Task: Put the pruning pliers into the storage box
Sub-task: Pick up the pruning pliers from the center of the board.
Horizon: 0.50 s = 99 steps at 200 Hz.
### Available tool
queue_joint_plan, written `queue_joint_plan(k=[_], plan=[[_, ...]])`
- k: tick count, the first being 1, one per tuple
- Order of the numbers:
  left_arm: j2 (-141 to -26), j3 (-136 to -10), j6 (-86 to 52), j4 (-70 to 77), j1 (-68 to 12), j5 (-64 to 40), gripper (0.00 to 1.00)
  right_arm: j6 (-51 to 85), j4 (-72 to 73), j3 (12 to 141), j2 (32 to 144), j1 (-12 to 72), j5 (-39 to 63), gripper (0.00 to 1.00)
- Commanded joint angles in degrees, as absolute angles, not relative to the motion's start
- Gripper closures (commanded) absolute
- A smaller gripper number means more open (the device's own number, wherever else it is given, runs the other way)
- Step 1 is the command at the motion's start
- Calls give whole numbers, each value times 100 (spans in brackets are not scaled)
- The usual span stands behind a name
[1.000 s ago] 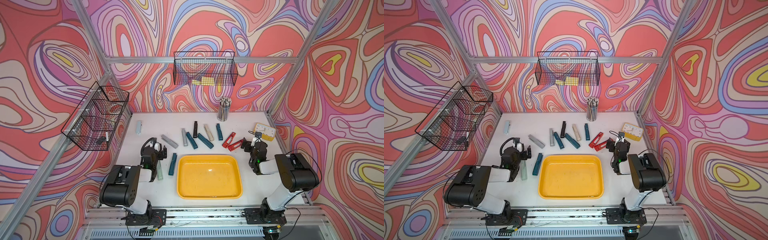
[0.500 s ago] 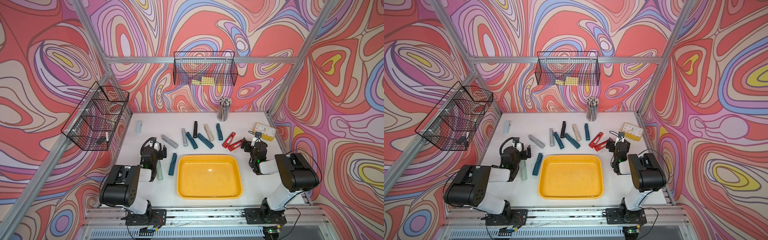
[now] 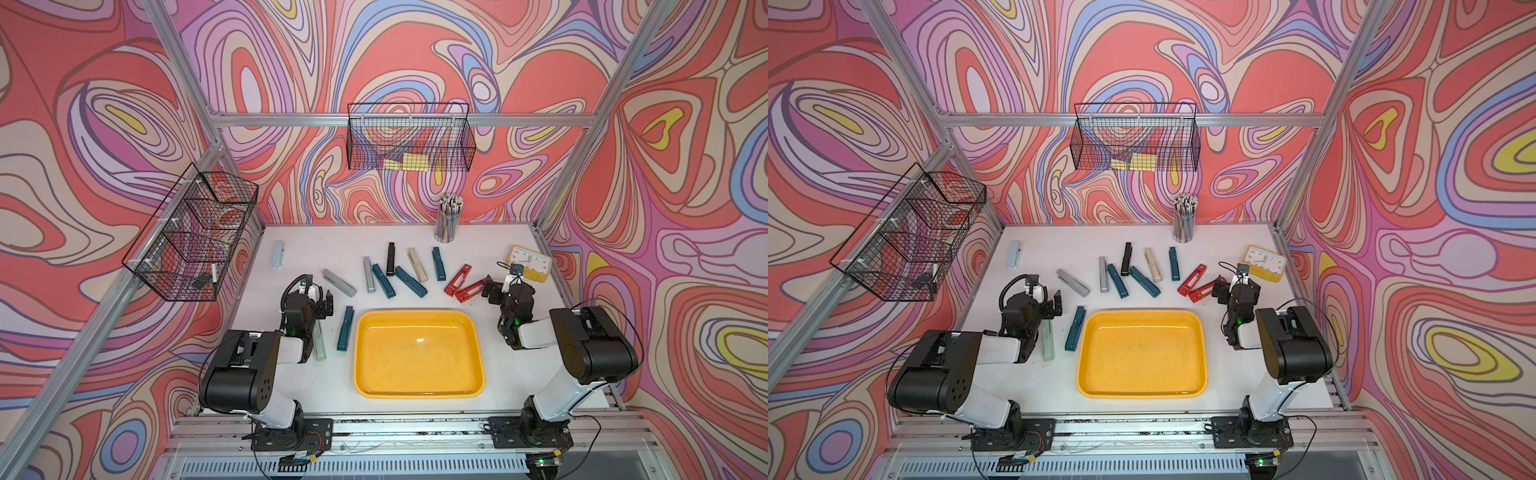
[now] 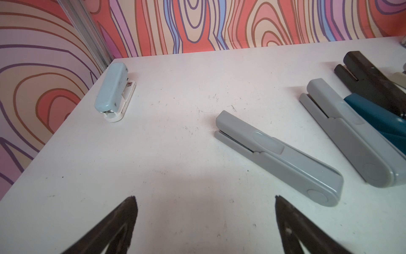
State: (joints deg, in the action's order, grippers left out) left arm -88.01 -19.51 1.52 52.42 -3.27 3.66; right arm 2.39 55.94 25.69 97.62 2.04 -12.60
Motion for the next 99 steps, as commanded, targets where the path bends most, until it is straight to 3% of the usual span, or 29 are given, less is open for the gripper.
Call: queue_joint_plan(k=[1,48,81,99], plan=[[-8802,-2009,210,5377,-281,308,1,221,5697,2578,9747,220,-1288,2],[-8165,-2076,146,4749,-289,452,3,160,4728,2850,9188,226,-1300,2],[-7102,-2733,-517,2812,-352,1082,6,24,3082,3465,8573,227,-1215,3],[-6786,-3277,-1147,2049,-352,811,11,102,2201,3861,8271,229,-1164,3]])
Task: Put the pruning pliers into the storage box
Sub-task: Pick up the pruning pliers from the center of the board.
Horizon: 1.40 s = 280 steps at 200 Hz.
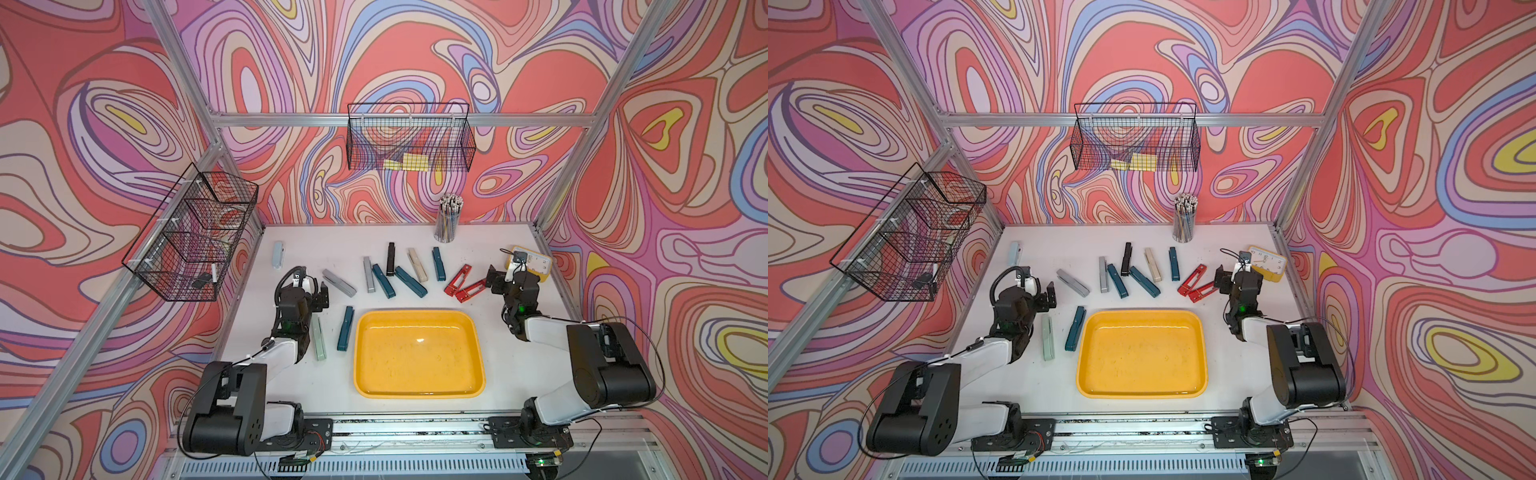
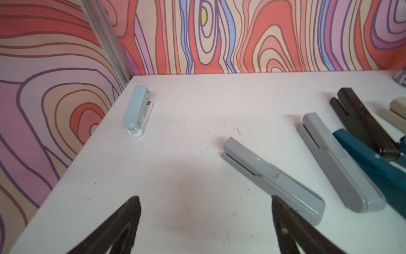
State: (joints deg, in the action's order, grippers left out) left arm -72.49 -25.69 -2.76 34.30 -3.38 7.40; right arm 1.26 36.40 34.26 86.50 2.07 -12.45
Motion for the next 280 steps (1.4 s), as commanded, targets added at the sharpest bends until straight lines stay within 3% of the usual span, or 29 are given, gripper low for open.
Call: queue_joint_plan(k=[1,62,113,188,280], plan=[[-6768,-3309,-1189,2000,-352,801,12,108,2160,3886,8253,229,-1158,3],[-6601,-5104,-2249,-1635,-369,-275,19,1103,-208,4902,7477,371,-352,5],[-6512,-5547,-2948,-4038,-434,-44,26,1503,-1330,5593,7697,1545,-575,6],[-6190,-4679,-3456,-4381,-560,-47,30,2099,-1551,5994,8180,2863,-629,6],[-6509,-4138,-3691,-4131,-805,4,37,2382,-1477,5756,8357,3356,-416,6]])
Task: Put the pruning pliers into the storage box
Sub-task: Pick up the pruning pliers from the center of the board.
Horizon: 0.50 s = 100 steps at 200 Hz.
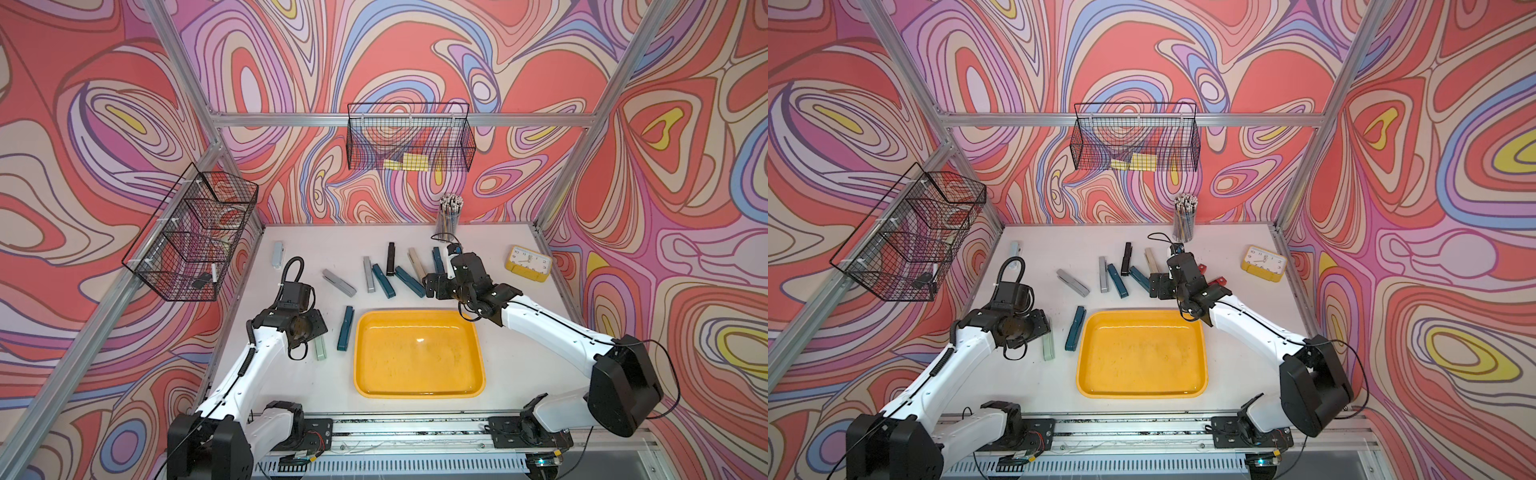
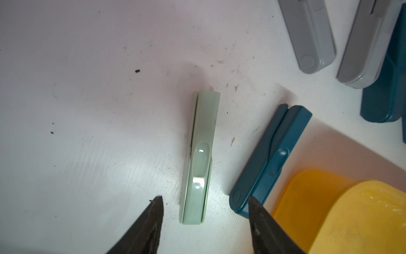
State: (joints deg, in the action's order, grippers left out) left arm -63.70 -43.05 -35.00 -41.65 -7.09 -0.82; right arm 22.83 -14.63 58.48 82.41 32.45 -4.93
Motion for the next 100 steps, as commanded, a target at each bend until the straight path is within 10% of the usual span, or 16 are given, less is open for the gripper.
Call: queue_joint_plan(k=[1,100], plan=[[-6515,-4130,-3691,-4127,-811,2,37,2382,-1477,5757,8358,3356,-410,6],[-7182,-3885,-3623,-3745,-1041,74,40,2343,-1503,5688,8324,3477,-102,6]])
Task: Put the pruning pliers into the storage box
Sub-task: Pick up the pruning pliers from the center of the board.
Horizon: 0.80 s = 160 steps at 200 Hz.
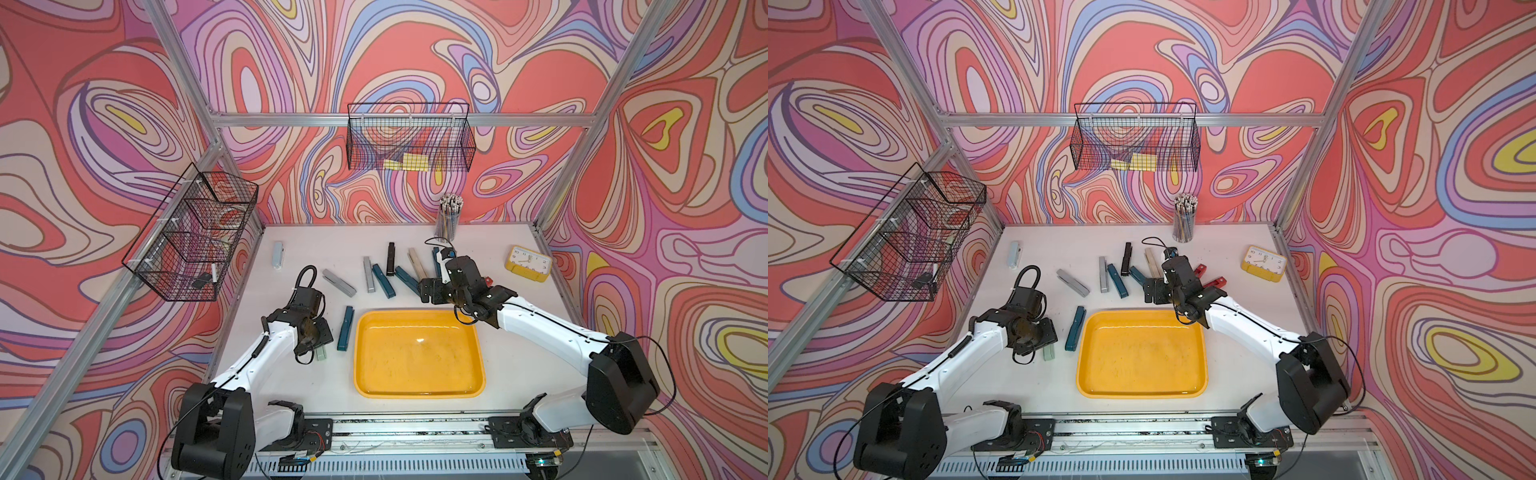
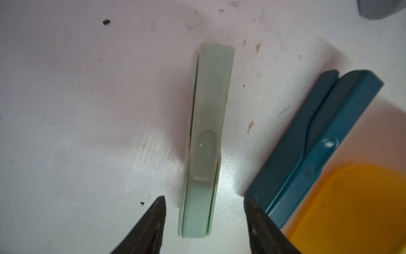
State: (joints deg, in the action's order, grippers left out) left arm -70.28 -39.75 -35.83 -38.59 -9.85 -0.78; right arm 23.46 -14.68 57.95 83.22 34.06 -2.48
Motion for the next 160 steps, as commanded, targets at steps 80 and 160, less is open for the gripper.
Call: queue_joint_plan(k=[80,160], plan=[[-7562,-3715,-3647,-3488,-1102,149,51,2449,-1407,5507,8267,3633,186,6],[-7795,-3690,-3717,-3427,-1160,219,76,2771,-931,5339,8286,4133,740,2]])
